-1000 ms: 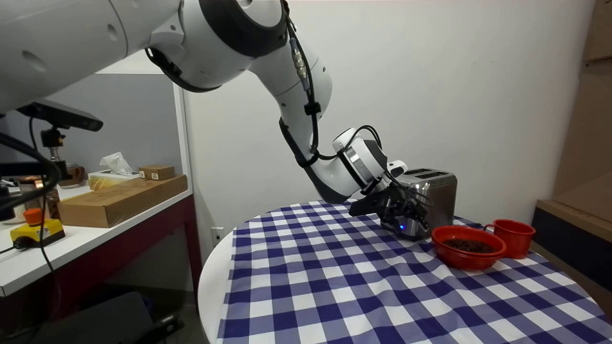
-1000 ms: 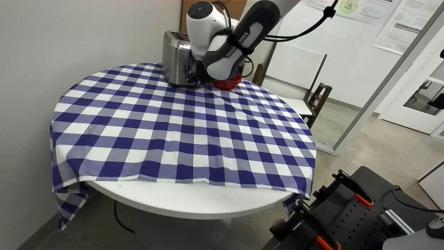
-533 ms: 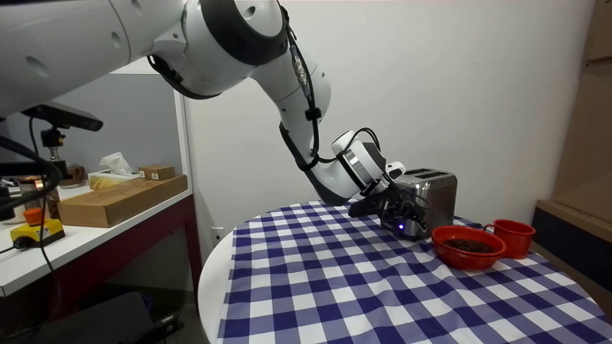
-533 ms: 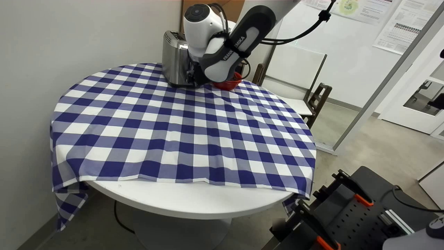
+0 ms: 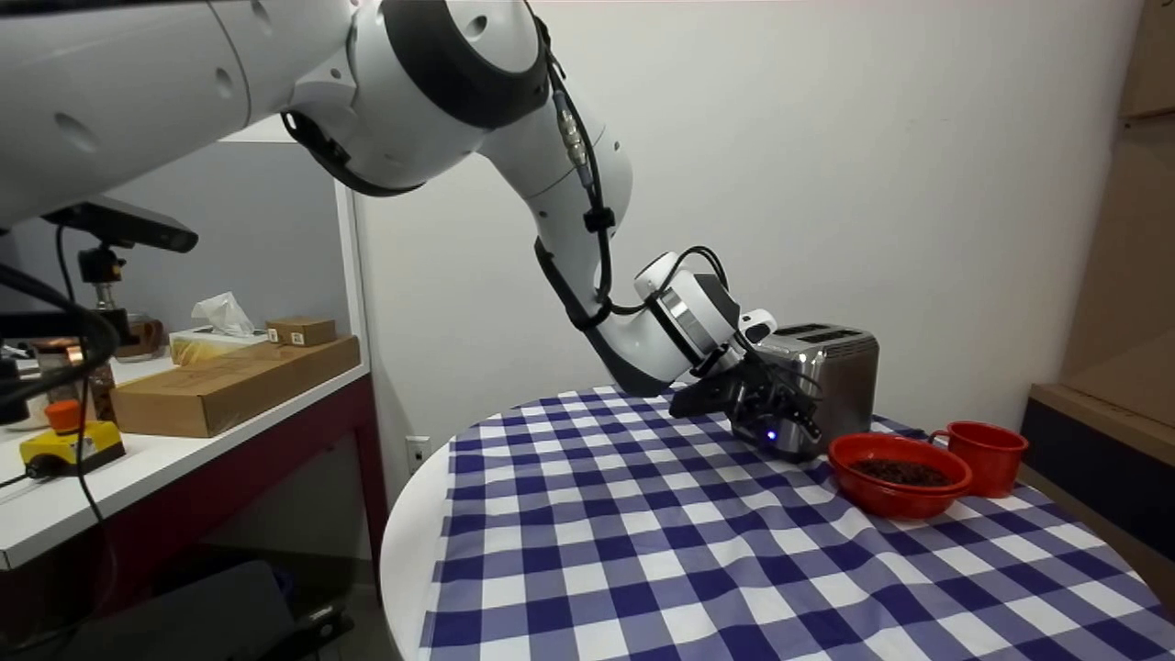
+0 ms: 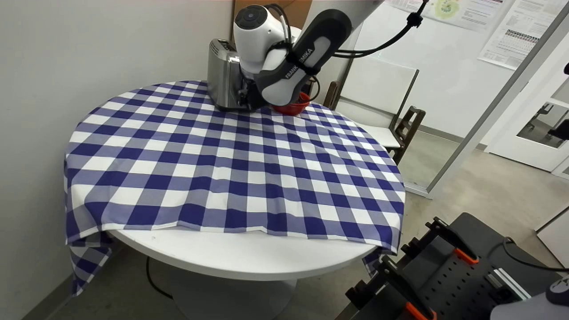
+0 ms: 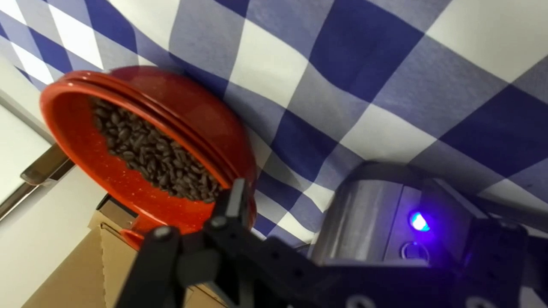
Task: Release the lever on the toaster upwards
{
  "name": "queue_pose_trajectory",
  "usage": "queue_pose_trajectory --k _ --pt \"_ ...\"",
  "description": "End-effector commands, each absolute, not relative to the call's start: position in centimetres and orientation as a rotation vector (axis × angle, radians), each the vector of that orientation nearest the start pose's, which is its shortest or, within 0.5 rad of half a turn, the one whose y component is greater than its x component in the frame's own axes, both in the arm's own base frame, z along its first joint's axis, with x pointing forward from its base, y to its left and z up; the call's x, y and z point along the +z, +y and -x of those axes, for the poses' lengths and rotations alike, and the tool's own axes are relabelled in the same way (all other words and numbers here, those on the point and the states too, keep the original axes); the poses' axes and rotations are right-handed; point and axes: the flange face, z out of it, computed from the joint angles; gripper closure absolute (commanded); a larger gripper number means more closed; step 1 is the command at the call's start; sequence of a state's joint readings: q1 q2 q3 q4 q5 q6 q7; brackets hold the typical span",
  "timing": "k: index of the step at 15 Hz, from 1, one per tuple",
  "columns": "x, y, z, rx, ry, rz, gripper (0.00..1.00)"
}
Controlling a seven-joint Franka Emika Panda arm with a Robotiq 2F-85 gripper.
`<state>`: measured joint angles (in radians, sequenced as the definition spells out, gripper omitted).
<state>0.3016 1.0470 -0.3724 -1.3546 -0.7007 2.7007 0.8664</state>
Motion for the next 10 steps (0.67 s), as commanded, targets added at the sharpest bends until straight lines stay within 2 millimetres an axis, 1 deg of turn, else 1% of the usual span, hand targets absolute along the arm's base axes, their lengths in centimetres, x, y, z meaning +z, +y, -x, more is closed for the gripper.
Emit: queue_pose_trajectory --k 1,5,8,10 --pt "14.6 4.2 -76.0 0.77 -0.116 -2.524 0.0" --pt "15.1 4.1 -76.1 0.77 -0.106 -2.524 0.0" --pt "15.7 4.3 -75.2 0.64 -0.08 -2.594 0.0" --pt "16.9 4.7 -74.9 0.561 -0.074 -2.671 0.0"
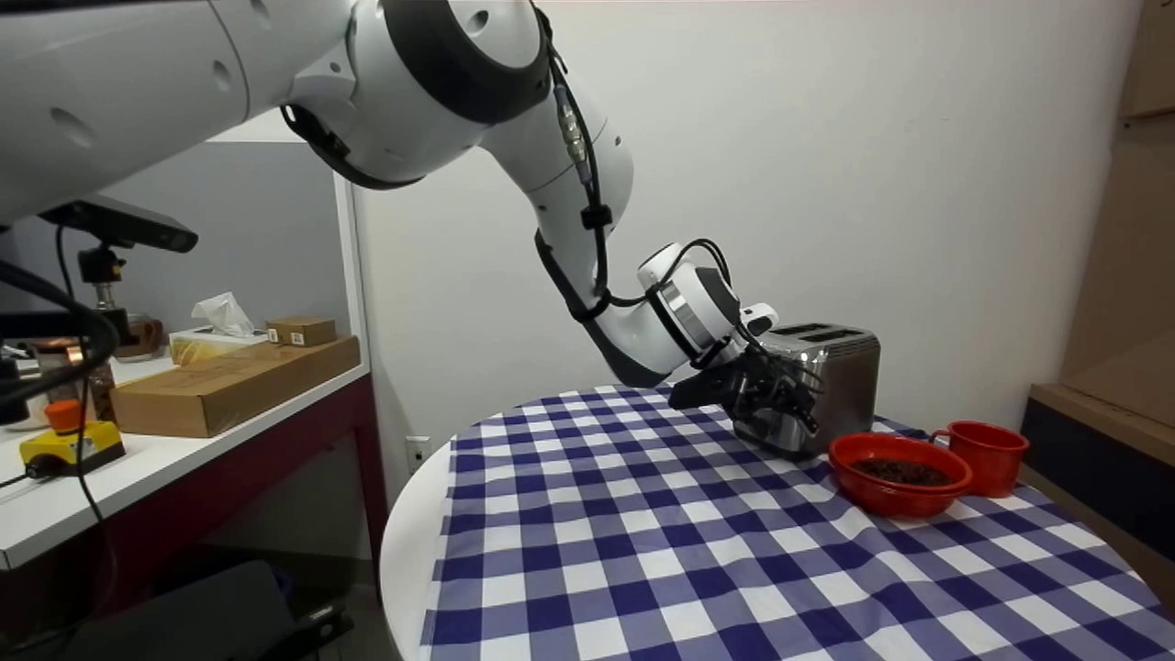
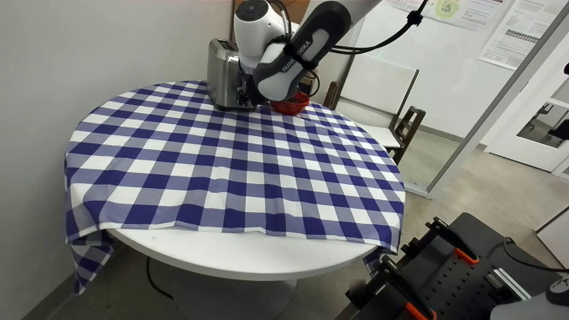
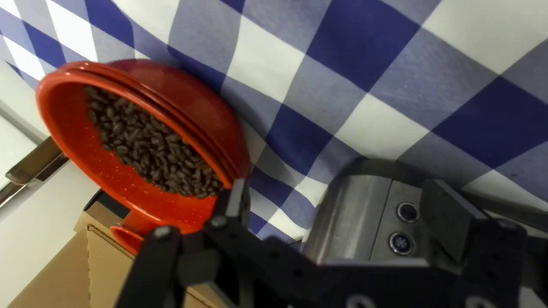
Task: Release the lever on the toaster upwards
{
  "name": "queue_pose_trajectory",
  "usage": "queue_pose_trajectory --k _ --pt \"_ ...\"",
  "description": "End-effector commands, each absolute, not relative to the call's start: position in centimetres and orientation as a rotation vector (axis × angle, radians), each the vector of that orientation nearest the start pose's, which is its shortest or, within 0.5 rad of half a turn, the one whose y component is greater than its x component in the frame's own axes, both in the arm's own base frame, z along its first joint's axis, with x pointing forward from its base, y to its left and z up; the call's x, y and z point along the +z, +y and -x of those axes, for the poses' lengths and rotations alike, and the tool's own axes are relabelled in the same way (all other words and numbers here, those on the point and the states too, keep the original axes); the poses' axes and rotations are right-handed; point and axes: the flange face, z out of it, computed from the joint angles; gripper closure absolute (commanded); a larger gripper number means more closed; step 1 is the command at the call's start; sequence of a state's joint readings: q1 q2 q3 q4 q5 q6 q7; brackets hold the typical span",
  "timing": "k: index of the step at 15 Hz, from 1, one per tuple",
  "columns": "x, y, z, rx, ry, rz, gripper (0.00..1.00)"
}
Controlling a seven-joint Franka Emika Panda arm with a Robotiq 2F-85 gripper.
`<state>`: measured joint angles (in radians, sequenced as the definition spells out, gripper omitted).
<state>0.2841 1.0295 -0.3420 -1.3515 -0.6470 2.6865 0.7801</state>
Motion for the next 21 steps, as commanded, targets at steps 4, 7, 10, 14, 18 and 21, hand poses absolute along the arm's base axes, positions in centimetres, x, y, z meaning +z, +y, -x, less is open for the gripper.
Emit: queue_pose_trajectory --k 4,7,10,14,18,21 --pt "21.8 5.8 -73.6 -0.527 0.127 3.376 0.0" --pt "26.2 6.1 -70.6 -0.317 0.193 3.333 0.0" --pt "29.3 5.8 -66.8 -0.204 0.215 3.322 0.0" --pt "32.0 5.2 -61.1 -0.114 0.207 3.303 0.0" --pt "34.6 5.3 -55.2 -0.136 0.148 3.236 0.0" --pt "36.7 5.2 -50.6 -0.181 0.177 3.093 0.0"
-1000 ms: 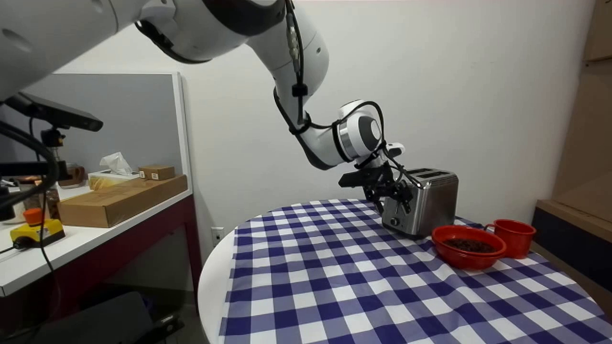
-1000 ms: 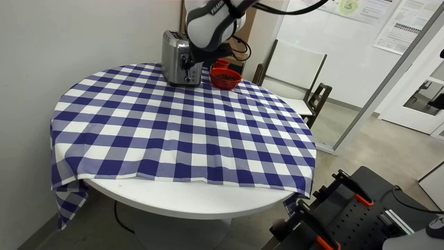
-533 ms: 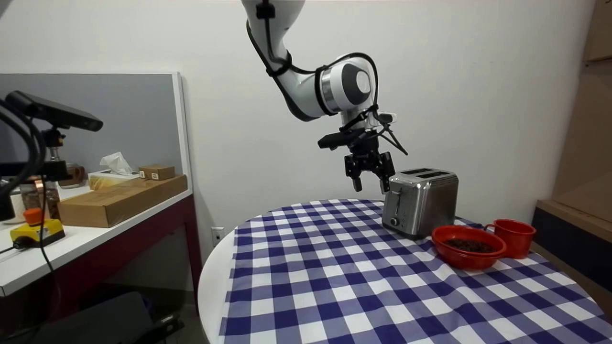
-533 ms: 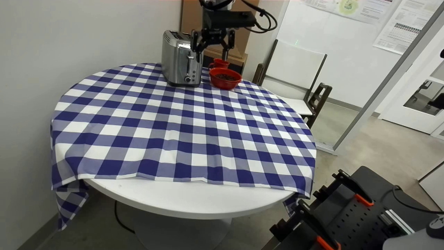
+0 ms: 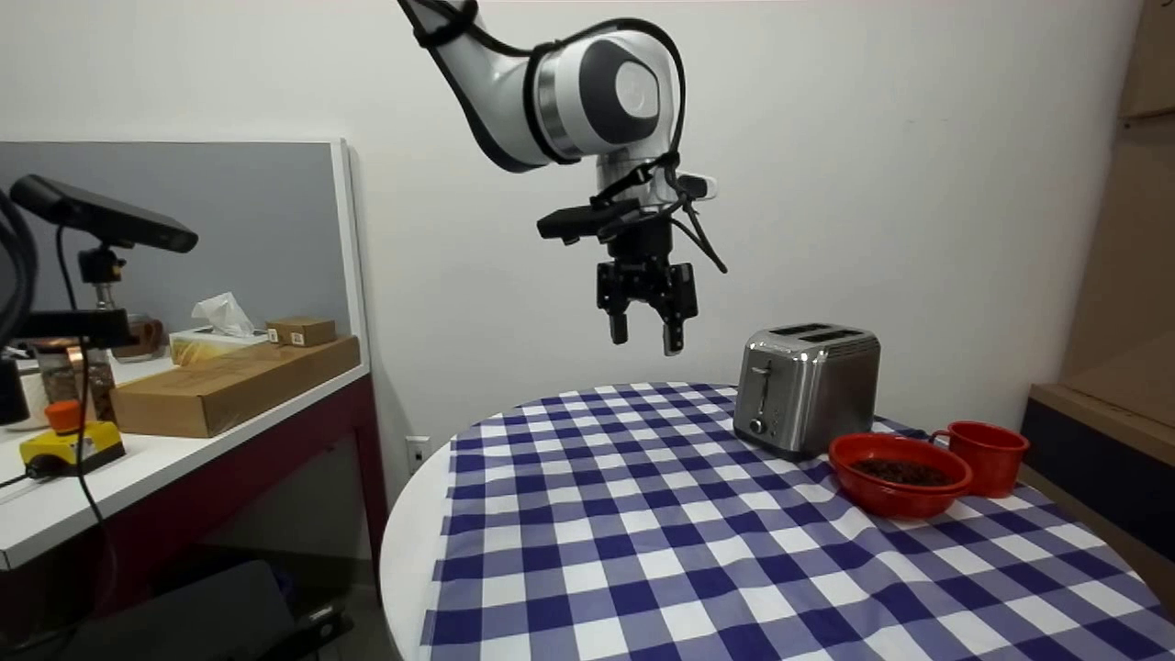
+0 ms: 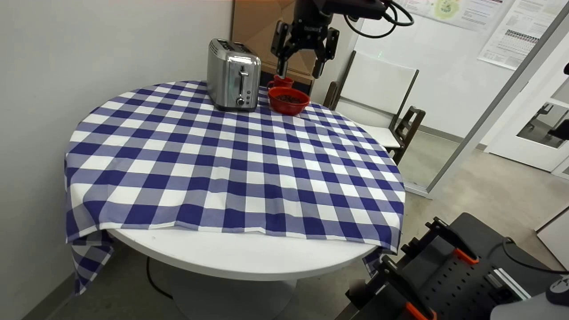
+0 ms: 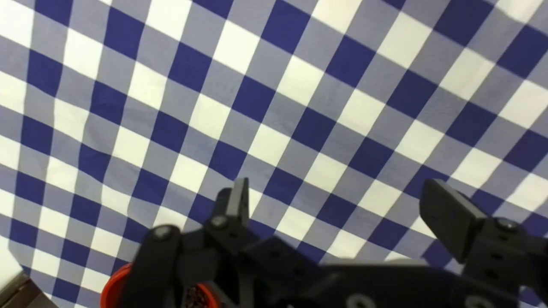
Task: Release the lever on the toaster upwards
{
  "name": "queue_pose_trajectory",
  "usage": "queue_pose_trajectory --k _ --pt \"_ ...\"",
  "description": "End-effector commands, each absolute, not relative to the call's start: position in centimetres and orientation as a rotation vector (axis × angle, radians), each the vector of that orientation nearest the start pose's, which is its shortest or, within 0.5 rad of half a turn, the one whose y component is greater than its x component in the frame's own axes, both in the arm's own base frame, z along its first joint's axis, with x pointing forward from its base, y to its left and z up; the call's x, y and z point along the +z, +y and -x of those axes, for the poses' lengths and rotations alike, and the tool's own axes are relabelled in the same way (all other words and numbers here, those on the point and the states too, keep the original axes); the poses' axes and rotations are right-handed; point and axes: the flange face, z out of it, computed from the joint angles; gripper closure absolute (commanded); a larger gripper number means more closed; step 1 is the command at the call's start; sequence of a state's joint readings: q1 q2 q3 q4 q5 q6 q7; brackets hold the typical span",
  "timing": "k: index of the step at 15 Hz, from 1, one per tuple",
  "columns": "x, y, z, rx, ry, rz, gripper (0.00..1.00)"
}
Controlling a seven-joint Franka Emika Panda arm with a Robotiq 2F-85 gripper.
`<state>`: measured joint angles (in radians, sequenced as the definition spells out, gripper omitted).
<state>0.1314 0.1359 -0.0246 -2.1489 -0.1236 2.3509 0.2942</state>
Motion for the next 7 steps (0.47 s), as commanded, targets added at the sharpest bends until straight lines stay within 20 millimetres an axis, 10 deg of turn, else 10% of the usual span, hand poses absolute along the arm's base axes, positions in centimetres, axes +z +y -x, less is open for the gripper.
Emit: queue_pose_trajectory --k 1,2,7 --pt "37.0 4.7 -48.8 -0.143 0.238 3.06 0.0" --pt "35.8 5.7 -53.0 -0.133 0.205 3.122 0.0" --pt "37.1 4.7 -49.1 -0.132 0.25 3.08 0.0"
